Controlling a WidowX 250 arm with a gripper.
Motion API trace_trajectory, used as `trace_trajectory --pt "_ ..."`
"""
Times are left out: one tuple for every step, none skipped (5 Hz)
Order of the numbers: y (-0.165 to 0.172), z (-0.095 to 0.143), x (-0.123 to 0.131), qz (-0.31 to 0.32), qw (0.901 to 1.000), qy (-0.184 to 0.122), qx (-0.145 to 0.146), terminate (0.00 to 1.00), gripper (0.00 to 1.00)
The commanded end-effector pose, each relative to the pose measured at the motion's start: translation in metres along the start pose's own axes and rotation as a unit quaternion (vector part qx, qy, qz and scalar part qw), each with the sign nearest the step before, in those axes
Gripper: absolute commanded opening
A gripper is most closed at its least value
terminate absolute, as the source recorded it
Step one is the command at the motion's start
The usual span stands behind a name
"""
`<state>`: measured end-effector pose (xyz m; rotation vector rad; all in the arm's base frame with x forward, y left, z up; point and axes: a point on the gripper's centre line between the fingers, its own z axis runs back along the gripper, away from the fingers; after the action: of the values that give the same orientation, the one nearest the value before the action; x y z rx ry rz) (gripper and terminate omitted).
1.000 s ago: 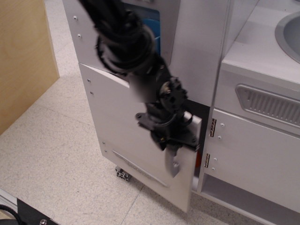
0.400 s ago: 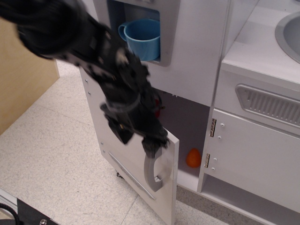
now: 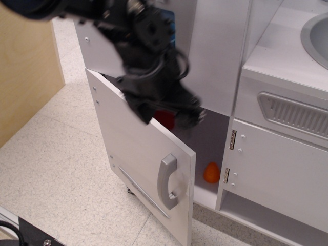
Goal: Open low fridge
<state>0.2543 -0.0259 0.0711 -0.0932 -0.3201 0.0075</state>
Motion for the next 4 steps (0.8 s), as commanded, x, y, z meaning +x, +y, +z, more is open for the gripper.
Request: trace_trajectory --pt "-0.020 -0.037 0.032 0.004 0.9998 0.000 0.018 0.00 1.00" --pt "-0.019 -0.066 0.028 0.004 0.9996 0.015 0.025 0.00 1.00" --pt "-0.007 -0.079 0.011 0.006 0.9990 0.026 0.036 0.00 1.00" --pt "0.009 -0.087 -0.012 0.001 0.9975 0.054 0.046 0.00 1.00"
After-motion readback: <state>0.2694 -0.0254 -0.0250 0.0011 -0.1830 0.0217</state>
